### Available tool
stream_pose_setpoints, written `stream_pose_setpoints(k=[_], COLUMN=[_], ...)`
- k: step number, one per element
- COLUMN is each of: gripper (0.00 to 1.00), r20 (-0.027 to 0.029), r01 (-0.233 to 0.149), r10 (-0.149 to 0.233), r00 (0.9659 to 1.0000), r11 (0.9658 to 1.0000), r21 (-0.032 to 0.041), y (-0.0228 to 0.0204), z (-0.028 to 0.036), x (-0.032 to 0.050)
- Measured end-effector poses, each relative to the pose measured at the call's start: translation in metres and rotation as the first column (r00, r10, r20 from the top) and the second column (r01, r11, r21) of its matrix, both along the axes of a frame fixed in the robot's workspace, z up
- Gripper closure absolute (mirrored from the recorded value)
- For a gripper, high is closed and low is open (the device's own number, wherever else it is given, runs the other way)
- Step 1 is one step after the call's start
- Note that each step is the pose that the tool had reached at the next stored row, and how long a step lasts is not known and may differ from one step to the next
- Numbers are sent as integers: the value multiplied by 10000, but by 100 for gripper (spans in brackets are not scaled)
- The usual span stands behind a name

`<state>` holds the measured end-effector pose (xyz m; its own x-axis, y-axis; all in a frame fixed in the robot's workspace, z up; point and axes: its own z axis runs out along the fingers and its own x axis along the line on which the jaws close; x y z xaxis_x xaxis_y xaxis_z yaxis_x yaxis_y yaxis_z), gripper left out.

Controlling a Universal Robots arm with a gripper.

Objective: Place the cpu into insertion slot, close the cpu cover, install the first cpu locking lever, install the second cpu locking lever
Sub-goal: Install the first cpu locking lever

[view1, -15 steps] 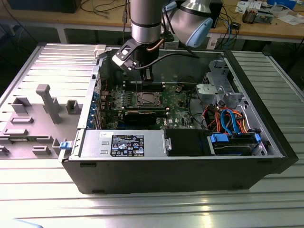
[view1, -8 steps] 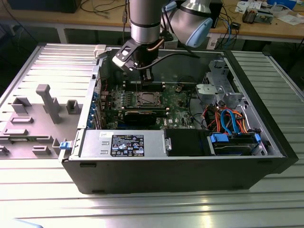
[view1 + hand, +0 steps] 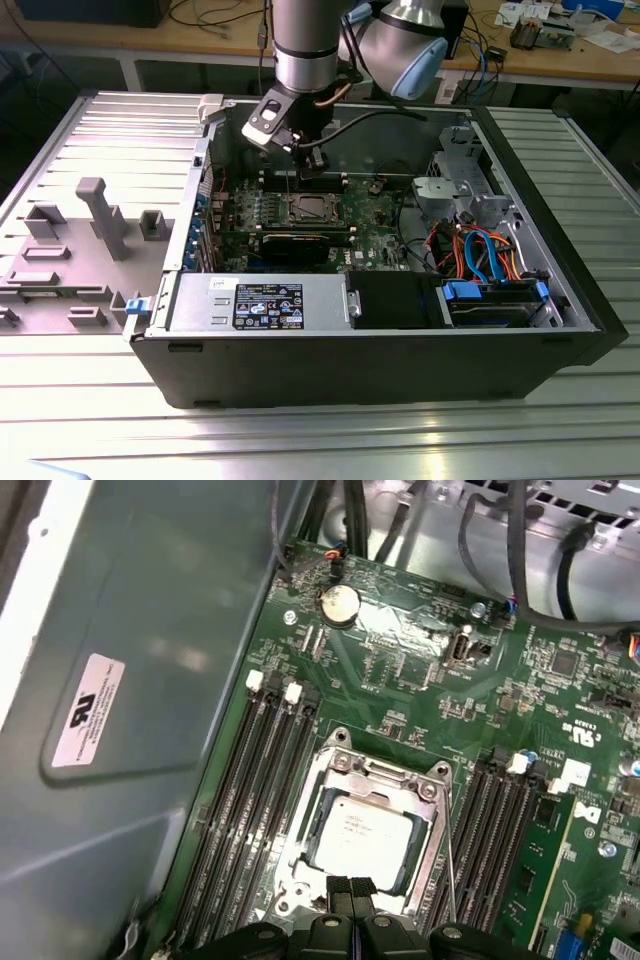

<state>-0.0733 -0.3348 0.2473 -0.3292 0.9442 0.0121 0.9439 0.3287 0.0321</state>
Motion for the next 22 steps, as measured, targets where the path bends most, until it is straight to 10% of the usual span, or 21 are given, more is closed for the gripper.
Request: stream_pose_setpoints(k=[22], gripper=[89], r20=[0], r01=[-426], r10=[426], r00=[9991], r11=[9991], r21=[0], y=[0], z=[0], x=[0])
